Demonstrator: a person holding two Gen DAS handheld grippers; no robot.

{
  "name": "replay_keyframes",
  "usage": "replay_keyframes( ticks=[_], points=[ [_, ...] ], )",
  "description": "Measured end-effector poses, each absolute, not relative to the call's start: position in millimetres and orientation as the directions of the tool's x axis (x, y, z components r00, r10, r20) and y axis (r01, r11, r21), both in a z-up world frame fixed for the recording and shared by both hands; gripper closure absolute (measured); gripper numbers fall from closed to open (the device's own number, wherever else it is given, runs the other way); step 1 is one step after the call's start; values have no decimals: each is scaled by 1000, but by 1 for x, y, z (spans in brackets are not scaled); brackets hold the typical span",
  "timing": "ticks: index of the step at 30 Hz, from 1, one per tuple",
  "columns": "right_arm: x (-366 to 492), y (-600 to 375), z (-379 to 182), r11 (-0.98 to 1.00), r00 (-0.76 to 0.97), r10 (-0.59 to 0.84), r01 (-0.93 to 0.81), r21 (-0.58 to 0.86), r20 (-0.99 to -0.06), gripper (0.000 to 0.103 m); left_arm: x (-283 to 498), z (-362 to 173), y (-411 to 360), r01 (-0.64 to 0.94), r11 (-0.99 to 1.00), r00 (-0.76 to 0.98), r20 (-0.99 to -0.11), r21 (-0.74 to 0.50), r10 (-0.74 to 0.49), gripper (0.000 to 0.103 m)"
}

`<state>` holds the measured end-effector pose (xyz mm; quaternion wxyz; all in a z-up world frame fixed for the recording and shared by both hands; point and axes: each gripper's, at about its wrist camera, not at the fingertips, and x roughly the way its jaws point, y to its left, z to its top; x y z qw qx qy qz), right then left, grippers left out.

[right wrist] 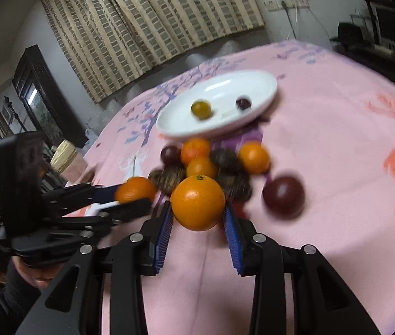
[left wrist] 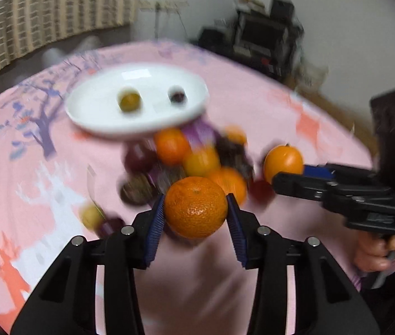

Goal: Organize fruits
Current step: 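Place both oranges onto the white plate and open both tools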

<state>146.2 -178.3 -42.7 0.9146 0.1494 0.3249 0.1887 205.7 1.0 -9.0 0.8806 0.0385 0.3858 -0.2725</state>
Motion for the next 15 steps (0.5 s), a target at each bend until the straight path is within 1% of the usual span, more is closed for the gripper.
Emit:
replay_keyframes(
  ticks=[2,5,8,11,14,15],
  points=[
    [176,-182,-26,891,736,425,-239,386,-527,66,226,7,6,469,871,595,-677,-146,-434,60],
    [233,-175,-15,908,720,399,-227,351,-568,66,274,19,9,388,909,638,-667,-153,-384,60],
    [286,-163,-18,925,675,368,-199,323,-639,66,327,9,10,300,940,625,-711,-160,-320,60],
    [314,-152,-26,931,638,360,-198,307,-680,66,365,-6,10,236,961,600,-757,-141,-259,60],
    [328,-142,-34,941,612,337,-204,269,-715,65,379,-15,10,208,968,577,-782,-137,-235,60],
    [330,-139,-35,940,597,341,-216,265,-726,65,381,-18,12,192,972,570,-790,-139,-225,57]
  ],
)
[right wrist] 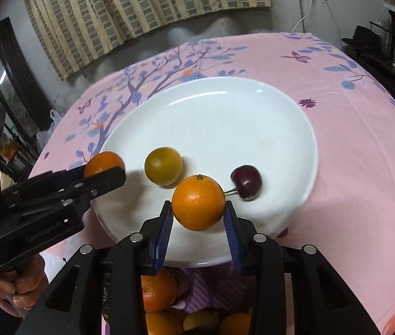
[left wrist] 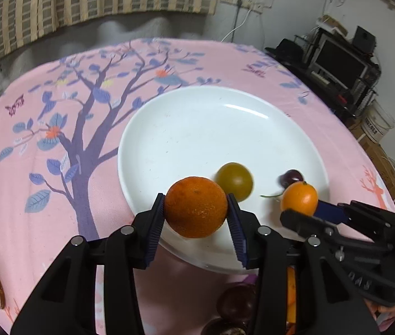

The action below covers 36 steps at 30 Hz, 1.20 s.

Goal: Organize fruits
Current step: 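Place both oranges onto the white plate and open both tools, then grasp a dark cherry with the left tool while the right tool grasps a dark plum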

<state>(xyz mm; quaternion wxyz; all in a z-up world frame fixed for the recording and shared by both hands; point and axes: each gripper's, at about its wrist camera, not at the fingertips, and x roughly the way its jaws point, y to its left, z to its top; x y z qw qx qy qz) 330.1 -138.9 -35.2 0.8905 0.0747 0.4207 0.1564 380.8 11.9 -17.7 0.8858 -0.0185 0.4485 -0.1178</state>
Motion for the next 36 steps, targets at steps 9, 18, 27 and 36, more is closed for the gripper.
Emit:
replay_keyframes(
  ticks=[9,18,27,36],
  points=[
    [272,-179,-5,912,684,409,-281,299,-604,48,306,22,44,171,972,702,-672,-163,-237,9],
    [191,-236,-51,932,701,342,-166,323,-625,48,241,-20,76,131,981,666,-720,-144,-195,9],
    [175,-215,-60,962,672,271,-158,223,-689,48,223,-15,89,114,984,687,-704,-139,-179,9],
    [184,-230,-78,905,594,408,-161,394,-694,64,219,-14,91,157,979,657,-727,-127,-199,10]
  ],
)
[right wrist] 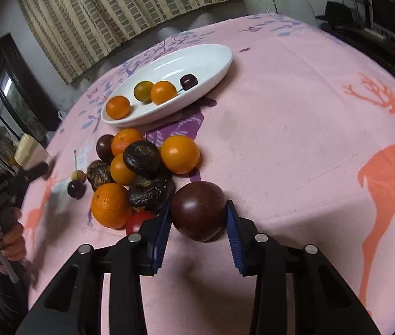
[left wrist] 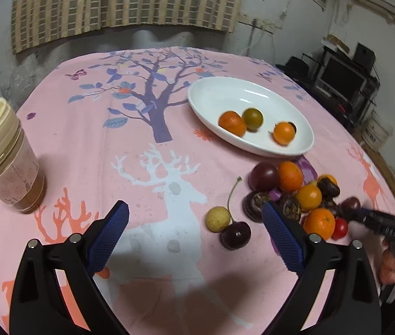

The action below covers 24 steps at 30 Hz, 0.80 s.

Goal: Organize fruits
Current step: 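Grasp a dark cherry with the left tool while the right tool grasps a dark plum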

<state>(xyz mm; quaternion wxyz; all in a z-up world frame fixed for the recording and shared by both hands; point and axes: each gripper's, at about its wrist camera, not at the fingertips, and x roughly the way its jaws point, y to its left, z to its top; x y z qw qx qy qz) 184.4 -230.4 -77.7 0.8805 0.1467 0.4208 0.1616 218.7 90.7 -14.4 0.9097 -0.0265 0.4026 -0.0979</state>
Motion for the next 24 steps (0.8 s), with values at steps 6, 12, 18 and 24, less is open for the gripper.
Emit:
replay_keyframes(
  ticks=[6,12,18,24],
  points=[
    [185,-237,-79,877,599,448,-152,455,-664,64,208,-26,62,313,946,594,-758,-89,-268,48],
    [187,-238,-77,877,601,446,-144,459,-663,64,205,-37,44,359,933,571,-781,-43,-255,63],
    [188,-238,-77,876,598,450,-152,457,-663,64,212,-47,39,350,937,565,-797,-3,-214,68],
    [188,-237,-77,874,596,455,-157,460,-661,64,216,-51,35,342,939,583,-791,33,-184,73]
  ],
)
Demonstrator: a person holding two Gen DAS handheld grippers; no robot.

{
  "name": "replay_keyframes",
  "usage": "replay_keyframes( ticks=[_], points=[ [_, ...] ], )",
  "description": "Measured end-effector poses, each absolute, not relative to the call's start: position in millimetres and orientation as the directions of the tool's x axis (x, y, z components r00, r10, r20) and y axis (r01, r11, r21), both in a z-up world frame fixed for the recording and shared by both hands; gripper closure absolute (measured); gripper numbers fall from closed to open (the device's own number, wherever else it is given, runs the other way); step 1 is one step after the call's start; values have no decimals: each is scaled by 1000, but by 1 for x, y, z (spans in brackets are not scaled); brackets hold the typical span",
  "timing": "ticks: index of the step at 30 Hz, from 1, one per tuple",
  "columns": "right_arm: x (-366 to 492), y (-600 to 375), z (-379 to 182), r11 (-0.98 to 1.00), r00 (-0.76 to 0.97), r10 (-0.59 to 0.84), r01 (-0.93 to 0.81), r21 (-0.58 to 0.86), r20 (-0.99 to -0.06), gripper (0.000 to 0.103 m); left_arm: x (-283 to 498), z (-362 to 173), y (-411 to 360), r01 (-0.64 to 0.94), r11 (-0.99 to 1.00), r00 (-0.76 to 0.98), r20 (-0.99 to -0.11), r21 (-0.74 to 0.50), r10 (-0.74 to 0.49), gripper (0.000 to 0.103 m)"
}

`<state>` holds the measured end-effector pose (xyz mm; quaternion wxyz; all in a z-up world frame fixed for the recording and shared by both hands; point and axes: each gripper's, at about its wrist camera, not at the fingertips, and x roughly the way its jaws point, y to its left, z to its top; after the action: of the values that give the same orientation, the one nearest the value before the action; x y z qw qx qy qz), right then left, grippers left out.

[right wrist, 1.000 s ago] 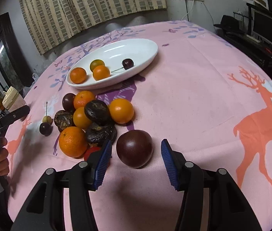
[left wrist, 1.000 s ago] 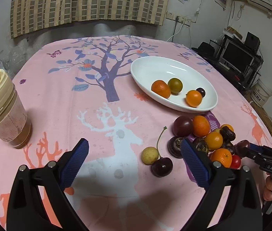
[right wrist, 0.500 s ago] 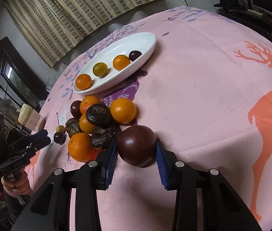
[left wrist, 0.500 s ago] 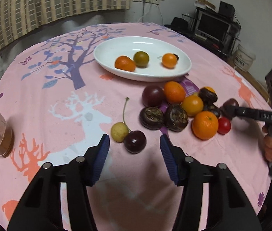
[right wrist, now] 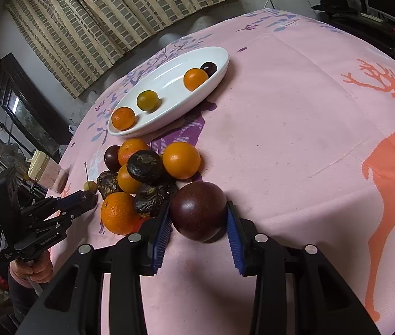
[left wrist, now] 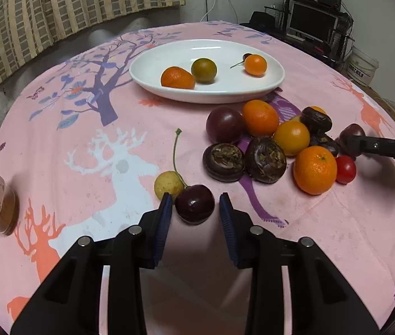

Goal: Organize fruits
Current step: 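Grasp a dark cherry with the left tool while the right tool grasps a dark plum, then place the cherry and dark plum onto the white plate with both tools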

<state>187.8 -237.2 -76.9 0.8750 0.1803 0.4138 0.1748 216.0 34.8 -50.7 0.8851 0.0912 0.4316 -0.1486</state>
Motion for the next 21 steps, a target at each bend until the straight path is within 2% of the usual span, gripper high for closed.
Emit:
replay_keyframes(
  ticks=[7,21],
  points=[
    [188,-237,-77,873,596,457,-156,463,-660,64,212,-52,30,353,934,593,-786,57,-176,73],
    [187,-238,-78,872,599,456,-153,465,-658,64,220,-61,21,347,937,562,-806,29,-183,73]
  ],
)
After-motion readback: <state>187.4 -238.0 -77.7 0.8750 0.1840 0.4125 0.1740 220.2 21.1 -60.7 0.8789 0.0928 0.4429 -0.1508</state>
